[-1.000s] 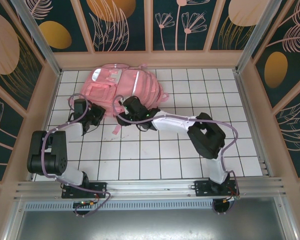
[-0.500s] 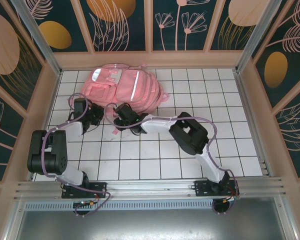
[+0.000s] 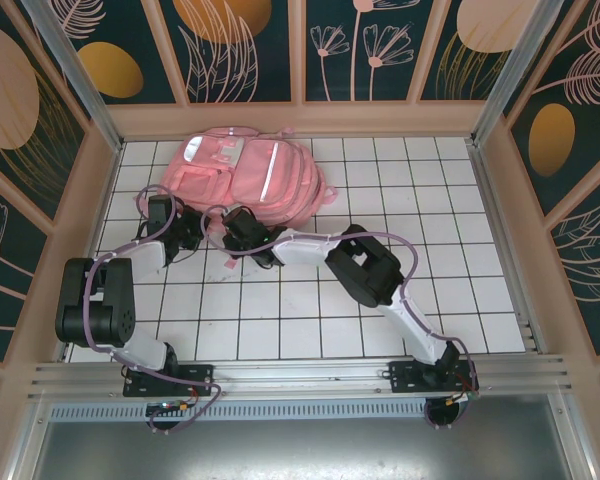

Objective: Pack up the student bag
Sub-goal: Zip the student bag at the top-center of the table.

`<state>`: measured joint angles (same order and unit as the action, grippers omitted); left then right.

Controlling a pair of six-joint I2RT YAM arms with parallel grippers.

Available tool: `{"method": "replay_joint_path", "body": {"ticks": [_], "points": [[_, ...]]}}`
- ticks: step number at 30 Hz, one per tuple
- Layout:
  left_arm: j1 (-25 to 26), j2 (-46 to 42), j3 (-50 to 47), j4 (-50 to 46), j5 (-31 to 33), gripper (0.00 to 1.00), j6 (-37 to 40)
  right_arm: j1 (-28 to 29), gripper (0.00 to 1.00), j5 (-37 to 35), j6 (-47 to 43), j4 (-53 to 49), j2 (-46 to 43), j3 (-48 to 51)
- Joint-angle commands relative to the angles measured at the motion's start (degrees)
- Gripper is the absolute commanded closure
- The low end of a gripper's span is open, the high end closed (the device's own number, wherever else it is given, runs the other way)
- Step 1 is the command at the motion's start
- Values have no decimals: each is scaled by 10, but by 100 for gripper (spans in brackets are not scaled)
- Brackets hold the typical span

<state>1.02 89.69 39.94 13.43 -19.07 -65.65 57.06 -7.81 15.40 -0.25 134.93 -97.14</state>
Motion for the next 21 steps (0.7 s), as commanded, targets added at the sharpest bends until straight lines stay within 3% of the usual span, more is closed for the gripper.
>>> {"method": "replay_joint_path", "body": {"ticks": [1, 3, 21], "points": [[-2, -3, 24, 27, -15, 100, 4, -1, 87, -25, 2, 22, 10, -19], [-3, -2, 23, 25, -14, 100, 5, -1, 100, -29, 6, 23, 5, -13], [-3, 8, 53, -25, 38, 100, 47, -31, 100, -113, 56, 6, -180, 227]]}}
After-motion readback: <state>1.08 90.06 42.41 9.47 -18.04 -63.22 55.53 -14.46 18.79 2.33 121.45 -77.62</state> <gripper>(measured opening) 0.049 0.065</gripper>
